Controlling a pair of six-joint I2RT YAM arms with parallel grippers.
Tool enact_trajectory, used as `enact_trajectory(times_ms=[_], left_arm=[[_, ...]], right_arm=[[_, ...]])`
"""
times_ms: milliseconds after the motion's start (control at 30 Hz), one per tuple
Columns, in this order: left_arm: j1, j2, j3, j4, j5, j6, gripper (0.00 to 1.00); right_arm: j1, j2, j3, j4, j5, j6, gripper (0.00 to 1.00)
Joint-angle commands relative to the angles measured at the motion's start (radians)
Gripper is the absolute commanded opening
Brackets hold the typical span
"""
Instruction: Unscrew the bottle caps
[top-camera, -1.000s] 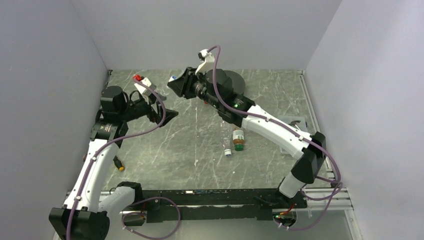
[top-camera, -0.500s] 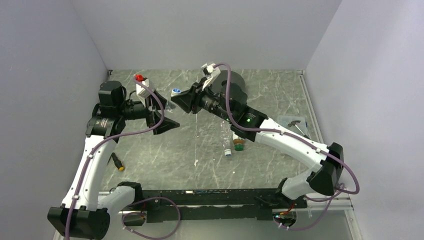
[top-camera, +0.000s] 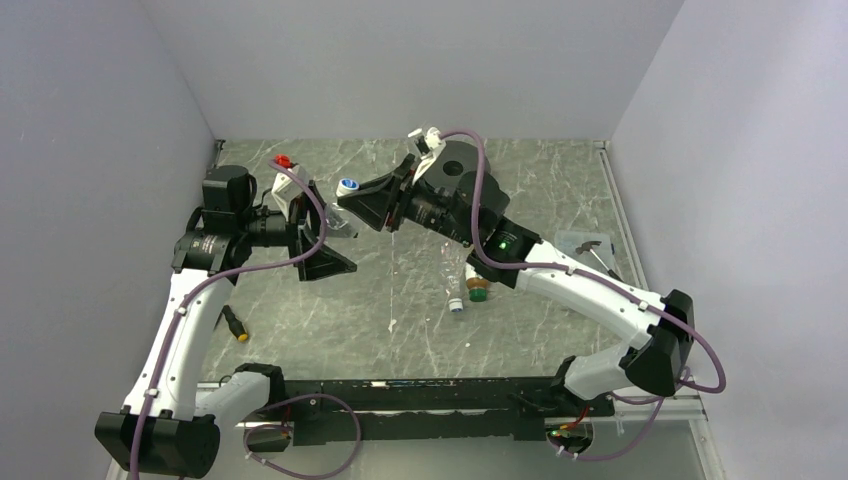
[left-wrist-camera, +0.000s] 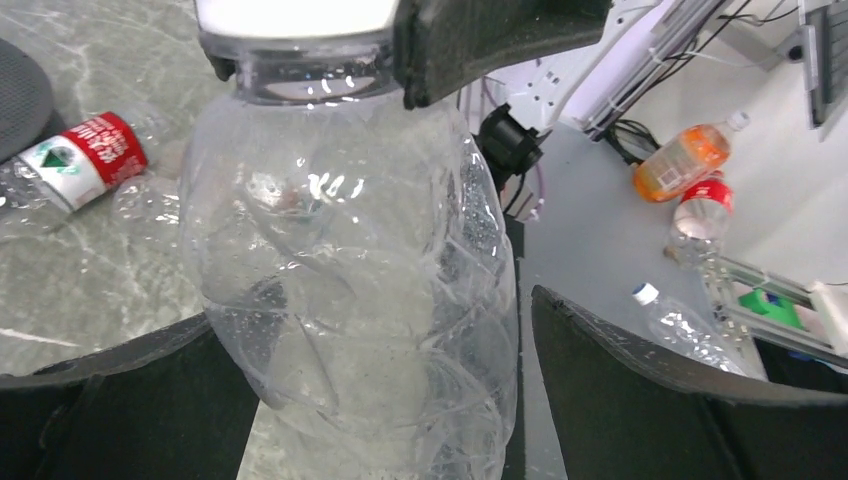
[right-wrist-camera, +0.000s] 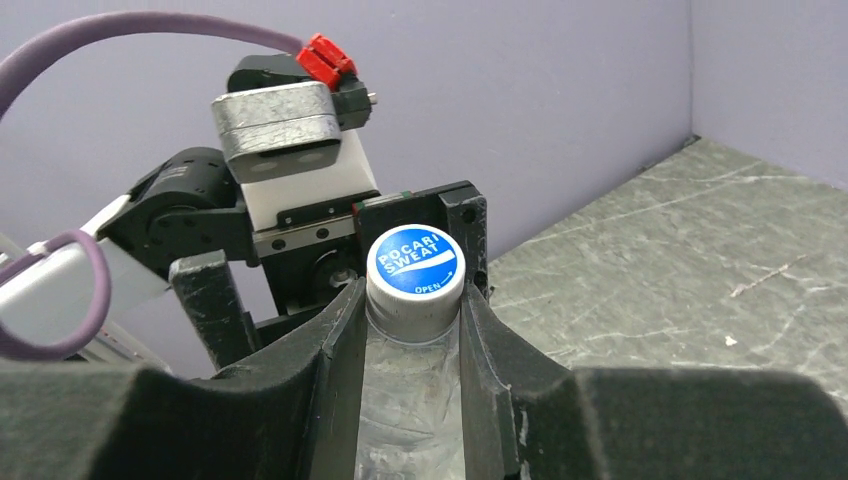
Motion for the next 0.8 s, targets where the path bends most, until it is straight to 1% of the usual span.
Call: enact_trajectory(times_ms=[0, 67, 100, 167, 267, 333, 367, 400, 433, 467, 500, 567, 600, 633, 700, 767], left_arm=[[-0.004, -0.008, 0.002, 0.036, 0.107, -0.041, 0.98], [-0.004, -0.006, -0.004, 0.076, 0.126, -0.075, 0.91], [-0.004, -0.005, -0.005, 0.089, 0.126, -0.08, 0.85], [-0.004, -0.002, 0.003, 0.078, 0.12, -0.05, 0.74], [-0.004, -0.001, 0.003, 0.072, 0.098, -0.024, 0.62], [-0.004, 0.001, 0.004, 0.077, 0.076, -0.016, 0.5], [-0.004, 0.002, 0.005, 0.071, 0.062, -0.003, 0.41], [-0.004, 0.003, 0.012, 0.058, 0.041, 0.016, 0.36], [-0.004, 0.003, 0.016, 0.046, 0.028, 0.027, 0.36], [-0.004, 0.003, 0.02, 0.032, 0.023, 0.037, 0.37], [-0.004, 0.003, 0.024, 0.02, 0.018, 0.046, 0.37], [-0.004, 0.002, 0.025, 0.019, 0.002, 0.044, 0.39], [-0.004, 0.0, 0.024, 0.017, -0.011, 0.049, 0.4], [-0.004, -0.001, 0.025, 0.01, -0.027, 0.061, 0.4], [-0.004, -0.005, 0.018, 0.02, -0.083, 0.074, 0.38], [-0.004, -0.011, 0.003, 0.036, -0.145, 0.083, 0.36]], right_arm=[[0.004, -0.05, -0.021, 0.119, -0.044, 0.014, 0.0], [0.005, -0.053, -0.027, 0.12, -0.042, 0.008, 0.0], [0.005, -0.054, -0.03, 0.117, -0.04, 0.003, 0.0], [0.007, -0.056, -0.036, 0.114, -0.035, -0.005, 0.02], [0.008, -0.058, -0.041, 0.112, -0.028, -0.01, 0.04], [0.01, -0.059, -0.043, 0.107, -0.017, -0.016, 0.06], [0.01, -0.061, -0.044, 0.106, -0.011, -0.018, 0.07], [0.01, -0.064, -0.046, 0.103, -0.006, -0.021, 0.08], [0.01, -0.065, -0.045, 0.101, -0.001, -0.024, 0.1], [0.01, -0.065, -0.044, 0.096, 0.003, -0.026, 0.15], [0.01, -0.064, -0.039, 0.088, 0.011, -0.028, 0.26], [0.011, -0.066, -0.032, 0.074, 0.035, -0.03, 0.54], [0.011, -0.068, -0.028, 0.066, 0.057, -0.027, 0.65], [0.011, -0.069, -0.022, 0.054, 0.087, -0.023, 0.72], [0.013, -0.062, 0.005, 0.019, 0.17, 0.002, 0.77], [0.016, -0.049, 0.031, 0.004, 0.224, 0.02, 0.78]])
